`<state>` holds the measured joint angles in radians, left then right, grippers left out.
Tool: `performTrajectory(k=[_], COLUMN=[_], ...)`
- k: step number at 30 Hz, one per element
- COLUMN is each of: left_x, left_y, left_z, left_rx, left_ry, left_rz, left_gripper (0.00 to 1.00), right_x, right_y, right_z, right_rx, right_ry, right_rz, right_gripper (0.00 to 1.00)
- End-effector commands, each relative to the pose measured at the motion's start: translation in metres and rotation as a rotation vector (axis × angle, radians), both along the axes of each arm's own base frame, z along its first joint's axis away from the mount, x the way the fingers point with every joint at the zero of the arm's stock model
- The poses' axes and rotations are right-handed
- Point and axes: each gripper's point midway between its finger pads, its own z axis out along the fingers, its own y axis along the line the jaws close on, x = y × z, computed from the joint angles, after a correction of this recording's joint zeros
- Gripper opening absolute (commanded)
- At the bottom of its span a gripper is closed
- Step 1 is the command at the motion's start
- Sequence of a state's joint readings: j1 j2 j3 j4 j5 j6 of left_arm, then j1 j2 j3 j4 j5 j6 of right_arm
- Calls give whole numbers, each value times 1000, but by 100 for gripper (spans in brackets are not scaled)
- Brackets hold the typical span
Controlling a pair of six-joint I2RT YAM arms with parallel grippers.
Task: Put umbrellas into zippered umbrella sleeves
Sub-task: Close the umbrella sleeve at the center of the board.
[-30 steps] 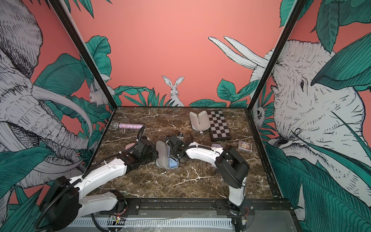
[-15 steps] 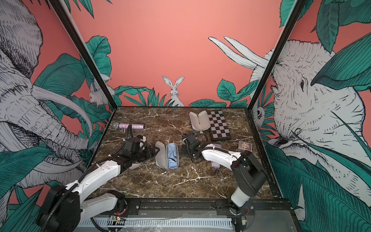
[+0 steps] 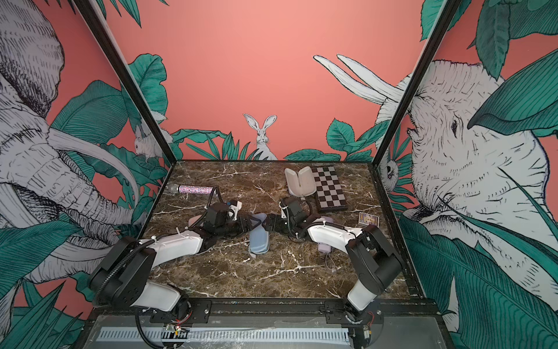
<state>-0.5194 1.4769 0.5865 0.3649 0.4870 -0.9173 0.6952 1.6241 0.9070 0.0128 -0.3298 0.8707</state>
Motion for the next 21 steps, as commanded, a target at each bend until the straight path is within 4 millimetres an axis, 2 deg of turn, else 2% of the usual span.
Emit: performTrajectory(k=[1,6,8,11,12,15,19,21], left_x=[5,-1,-2,-4,-8,-20,-35,-44], left_y=[-6,2,7,29,41,63,51,47], left_z=[13,-20,-21,-17,-18,-27,-53,-60], left_rx=[-49,23,27,70,106,219,197,213], left_ry=[-25,48,55,65,70,76,159,172], left_rz=[3,9,19,65,84,110,61,46], left_gripper=[73,61,57,56,57,73,78,79], right_x=[-2,-2,-3,-11,-13,-19,-18,-16], right_y=[7,6,7,-4,-7,-3,10,13], right_z=[-6,-34,-45,-65,-71,-80,-83,-82], right_rx=[38,-22,-65,-146,-142,-112,-41,-14], right_ry=[1,57,80,130,139,157,188,203], right_rz=[45,30,38,20,13,33,35,13], right_gripper=[92,90,87,78,75,68,59,55])
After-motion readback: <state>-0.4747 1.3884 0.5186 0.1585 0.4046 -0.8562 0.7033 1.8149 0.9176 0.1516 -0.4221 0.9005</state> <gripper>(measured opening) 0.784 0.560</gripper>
